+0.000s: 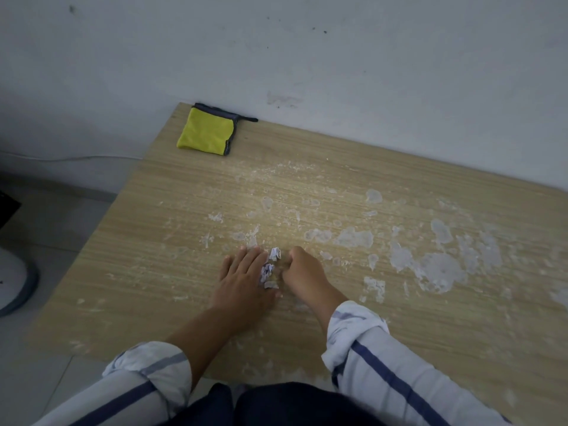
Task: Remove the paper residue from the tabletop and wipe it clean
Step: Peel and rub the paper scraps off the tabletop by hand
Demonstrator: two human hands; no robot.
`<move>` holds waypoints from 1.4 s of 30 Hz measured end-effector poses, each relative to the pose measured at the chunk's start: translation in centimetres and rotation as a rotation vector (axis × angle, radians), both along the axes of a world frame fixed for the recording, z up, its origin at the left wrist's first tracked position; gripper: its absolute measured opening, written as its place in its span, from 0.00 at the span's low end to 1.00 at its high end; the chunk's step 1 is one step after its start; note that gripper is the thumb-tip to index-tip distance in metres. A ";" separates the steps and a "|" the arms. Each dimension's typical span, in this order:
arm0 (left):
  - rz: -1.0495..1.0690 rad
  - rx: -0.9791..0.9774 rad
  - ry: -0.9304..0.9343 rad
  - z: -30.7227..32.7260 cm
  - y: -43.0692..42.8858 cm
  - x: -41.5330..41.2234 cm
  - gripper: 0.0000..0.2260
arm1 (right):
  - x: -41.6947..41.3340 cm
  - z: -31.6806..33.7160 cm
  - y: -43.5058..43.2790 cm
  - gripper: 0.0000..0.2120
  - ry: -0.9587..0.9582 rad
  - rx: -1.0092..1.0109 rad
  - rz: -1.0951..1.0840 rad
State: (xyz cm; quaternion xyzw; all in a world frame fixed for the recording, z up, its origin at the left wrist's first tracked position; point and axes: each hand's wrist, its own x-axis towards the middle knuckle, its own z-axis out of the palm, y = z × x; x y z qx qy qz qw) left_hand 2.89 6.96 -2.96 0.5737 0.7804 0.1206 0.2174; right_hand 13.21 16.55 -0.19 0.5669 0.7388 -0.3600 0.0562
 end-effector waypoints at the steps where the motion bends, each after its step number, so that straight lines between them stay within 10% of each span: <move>1: 0.000 0.000 -0.005 0.0 0.0 0.0 0.34 | 0.1 0.0 -0.1 0.09 0.021 -0.004 -0.001; 8: 0.034 0.037 -0.199 0.1 0.2 -0.9 0.42 | 2.1 0.6 1.0 0.16 0.179 -0.055 -0.158; 14: 0.050 0.055 -0.346 1.7 -0.2 -3.0 0.39 | 1.3 0.8 -0.1 0.41 0.047 -0.021 0.331; 20: 0.101 -0.006 -0.249 2.6 0.3 -2.8 0.18 | 0.1 -0.6 -1.4 0.35 0.055 0.093 0.386; 42: 0.209 -0.076 -0.331 3.5 1.7 -2.7 0.12 | -1.9 -1.5 -1.8 0.25 0.187 0.156 0.383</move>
